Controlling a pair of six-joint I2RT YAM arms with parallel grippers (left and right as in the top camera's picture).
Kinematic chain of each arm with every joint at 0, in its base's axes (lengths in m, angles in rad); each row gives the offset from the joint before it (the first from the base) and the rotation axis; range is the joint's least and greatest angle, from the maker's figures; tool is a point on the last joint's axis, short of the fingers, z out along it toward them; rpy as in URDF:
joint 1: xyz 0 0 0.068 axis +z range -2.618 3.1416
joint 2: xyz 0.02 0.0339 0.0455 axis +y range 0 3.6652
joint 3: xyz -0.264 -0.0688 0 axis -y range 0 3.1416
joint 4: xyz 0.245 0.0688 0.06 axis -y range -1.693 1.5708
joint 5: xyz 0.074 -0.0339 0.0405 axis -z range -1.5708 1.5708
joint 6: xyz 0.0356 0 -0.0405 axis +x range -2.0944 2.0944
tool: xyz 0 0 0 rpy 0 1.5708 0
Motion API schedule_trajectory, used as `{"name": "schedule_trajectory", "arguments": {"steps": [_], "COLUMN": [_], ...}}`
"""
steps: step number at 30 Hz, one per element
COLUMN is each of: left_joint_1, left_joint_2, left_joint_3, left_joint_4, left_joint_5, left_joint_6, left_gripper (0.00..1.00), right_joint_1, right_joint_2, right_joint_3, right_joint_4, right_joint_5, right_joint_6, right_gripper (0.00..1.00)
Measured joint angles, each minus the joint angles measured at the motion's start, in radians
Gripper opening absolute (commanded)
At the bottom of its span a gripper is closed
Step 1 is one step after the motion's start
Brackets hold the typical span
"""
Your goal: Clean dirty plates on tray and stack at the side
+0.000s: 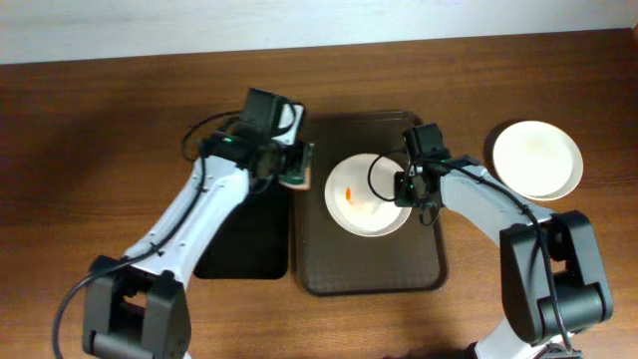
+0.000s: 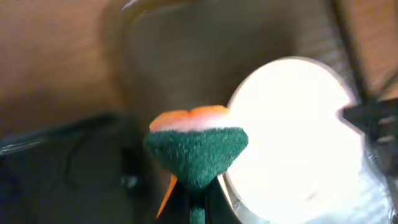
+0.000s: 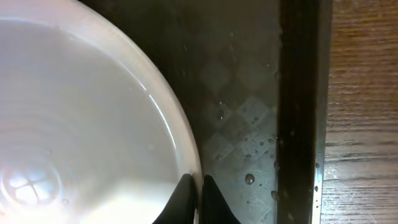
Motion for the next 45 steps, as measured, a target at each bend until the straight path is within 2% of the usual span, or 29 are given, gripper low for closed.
{"name": "schedule_trajectory", "arguments": {"steps": [3, 8, 14, 18, 21, 27, 31, 36, 40, 42, 45], "left_joint_1": [-0.088, -0.195, -0.260, -0.253, -0.245, -0.259, -0.273, -0.217, -0.044, 0.080, 0.135], "left_joint_2": [0.034, 0.238, 0.336, 0.340, 0.343, 0.354, 0.359, 0.357, 0.263, 0.219, 0.210], "left_joint_3": [0.002, 0.004, 0.006, 0.043, 0.107, 0.204, 0.311, 0.510, 0.512, 0.456, 0.262], "left_joint_4": [0.124, 0.307, 0.337, 0.229, 0.076, -0.094, -0.242, -0.508, -0.702, -0.658, -0.492], "left_joint_5": [0.044, 0.095, 0.077, 0.027, -0.079, -0.353, -0.492, -0.488, -0.431, -0.374, -0.256], "left_joint_6": [-0.080, -0.208, -0.255, -0.294, -0.285, -0.134, -0.091, -0.092, -0.097, -0.099, -0.082], "left_gripper": [0.00, 0.00, 0.00, 0.00, 0.00, 0.00, 0.00, 0.00, 0.00, 0.00, 0.00], "right_joint_1": [0.000, 0.000, 0.000, 0.000, 0.000, 0.000, 0.000, 0.000, 0.000, 0.000, 0.000], "right_joint_2": [0.000, 0.000, 0.001, 0.002, 0.002, 0.002, 0.002, 0.002, 0.002, 0.003, -0.008], "right_joint_3": [0.001, 0.003, 0.004, 0.008, 0.013, 0.013, 0.016, 0.017, 0.024, 0.046, 0.110], "right_joint_4": [-0.003, -0.009, -0.011, -0.037, -0.054, -0.066, -0.077, -0.082, -0.092, -0.132, -0.235], "right_joint_5": [-0.002, -0.004, -0.007, -0.023, -0.032, -0.044, -0.048, -0.047, -0.046, -0.042, -0.015], "right_joint_6": [-0.001, -0.001, 0.000, 0.000, 0.005, 0.015, 0.030, 0.029, 0.009, -0.013, -0.047], "right_gripper": [0.04, 0.04, 0.04, 0.04, 0.04, 0.04, 0.04, 0.04, 0.04, 0.04, 0.04]}}
